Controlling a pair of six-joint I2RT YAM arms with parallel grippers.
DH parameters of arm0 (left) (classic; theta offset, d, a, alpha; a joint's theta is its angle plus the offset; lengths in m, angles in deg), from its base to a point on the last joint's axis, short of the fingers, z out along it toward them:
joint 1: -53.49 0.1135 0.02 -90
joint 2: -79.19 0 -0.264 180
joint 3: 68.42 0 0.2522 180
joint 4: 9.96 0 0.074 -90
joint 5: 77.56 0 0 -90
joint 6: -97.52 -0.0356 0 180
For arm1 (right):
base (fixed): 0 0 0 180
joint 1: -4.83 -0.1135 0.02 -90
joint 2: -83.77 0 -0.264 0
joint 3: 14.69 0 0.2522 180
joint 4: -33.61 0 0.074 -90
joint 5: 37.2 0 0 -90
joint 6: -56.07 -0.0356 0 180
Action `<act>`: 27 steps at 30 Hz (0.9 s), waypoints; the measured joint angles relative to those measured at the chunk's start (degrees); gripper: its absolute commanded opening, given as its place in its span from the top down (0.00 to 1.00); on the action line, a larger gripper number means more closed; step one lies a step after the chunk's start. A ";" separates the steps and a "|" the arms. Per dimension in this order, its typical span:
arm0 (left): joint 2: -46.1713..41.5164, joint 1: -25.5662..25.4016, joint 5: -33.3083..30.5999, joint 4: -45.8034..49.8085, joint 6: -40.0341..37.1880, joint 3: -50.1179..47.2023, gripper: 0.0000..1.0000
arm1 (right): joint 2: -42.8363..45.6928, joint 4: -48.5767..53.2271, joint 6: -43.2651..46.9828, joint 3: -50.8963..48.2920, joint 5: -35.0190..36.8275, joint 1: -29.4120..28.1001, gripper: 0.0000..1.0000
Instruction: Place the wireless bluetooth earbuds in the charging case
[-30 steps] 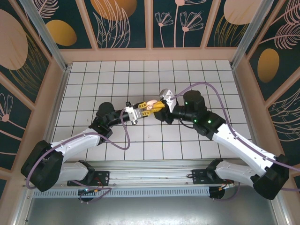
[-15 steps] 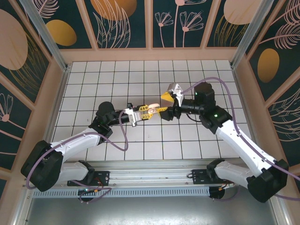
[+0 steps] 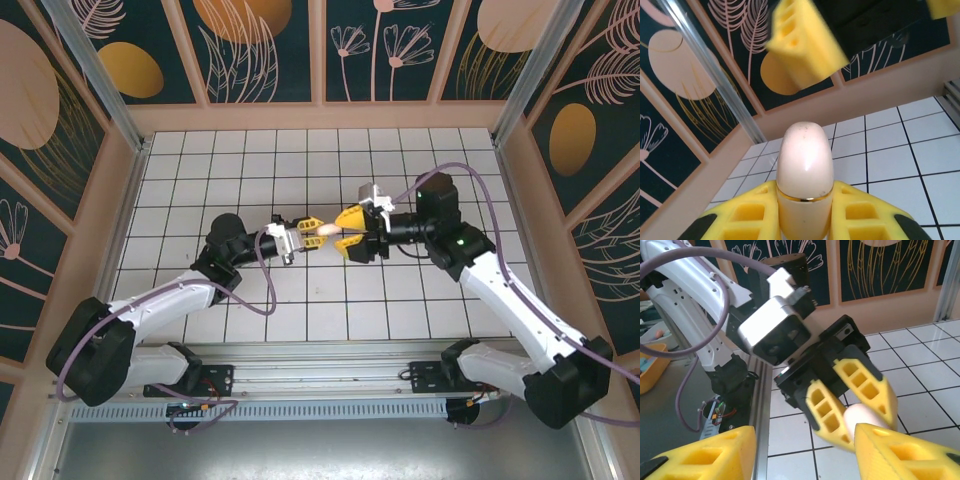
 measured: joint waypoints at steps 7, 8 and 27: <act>5.88 -0.04 -7.08 5.60 13.05 6.80 0.79 | 5.05 -8.39 -15.26 -8.33 15.69 4.35 0.39; 6.69 -0.04 -7.78 6.56 15.13 7.52 0.79 | 4.98 -8.44 -17.75 -8.76 18.67 5.05 0.39; 23.50 -0.04 -9.14 38.21 41.11 17.42 0.76 | -2.12 1.81 -40.13 -8.81 41.70 7.80 0.41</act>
